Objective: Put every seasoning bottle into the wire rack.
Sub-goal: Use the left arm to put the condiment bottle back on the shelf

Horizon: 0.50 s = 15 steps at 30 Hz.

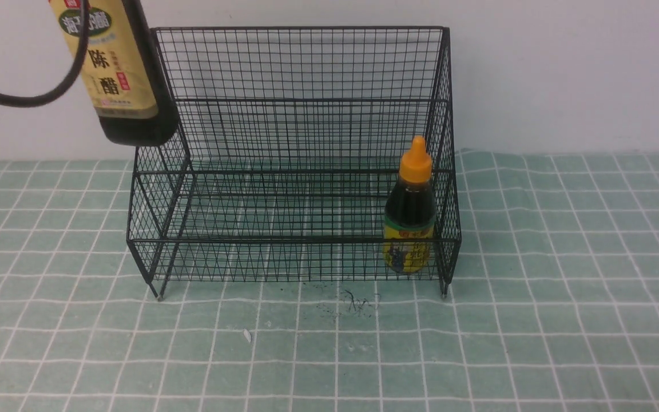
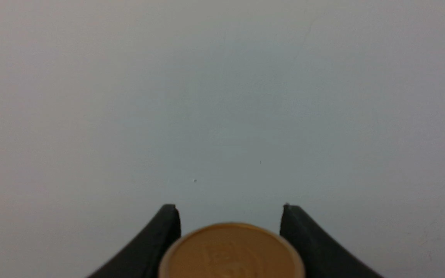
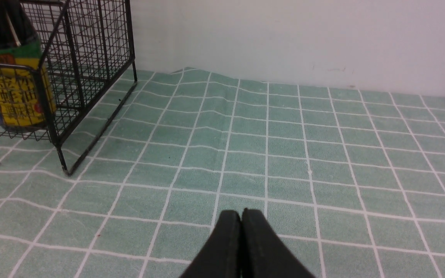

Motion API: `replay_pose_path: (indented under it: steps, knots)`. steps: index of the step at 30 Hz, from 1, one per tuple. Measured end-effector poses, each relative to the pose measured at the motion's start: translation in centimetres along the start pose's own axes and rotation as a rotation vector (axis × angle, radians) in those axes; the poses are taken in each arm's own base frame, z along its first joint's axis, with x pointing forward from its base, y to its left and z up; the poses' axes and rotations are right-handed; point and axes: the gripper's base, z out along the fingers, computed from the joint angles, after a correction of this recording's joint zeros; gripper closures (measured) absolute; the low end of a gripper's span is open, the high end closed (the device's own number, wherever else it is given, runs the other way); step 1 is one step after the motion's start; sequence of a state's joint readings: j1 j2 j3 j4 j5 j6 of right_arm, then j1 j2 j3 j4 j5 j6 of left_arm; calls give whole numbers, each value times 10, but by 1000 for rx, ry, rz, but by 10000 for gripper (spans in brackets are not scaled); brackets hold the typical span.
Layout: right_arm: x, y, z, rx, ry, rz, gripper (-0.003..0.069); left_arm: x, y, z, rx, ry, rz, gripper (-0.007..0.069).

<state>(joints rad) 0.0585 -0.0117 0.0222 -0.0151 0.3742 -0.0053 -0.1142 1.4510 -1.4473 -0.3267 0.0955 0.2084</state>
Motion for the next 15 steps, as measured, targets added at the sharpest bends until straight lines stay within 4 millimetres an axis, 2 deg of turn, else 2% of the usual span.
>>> replay_pose_path:
  steps: [6, 15]
  knots:
    - [0, 0, 0, 0, 0, 0, 672, 17, 4, 21, -17, 5, -51, 324]
    - [0, 0, 0, 0, 0, 0, 672, 36, 6, 37, -24, 56, -72, 324]
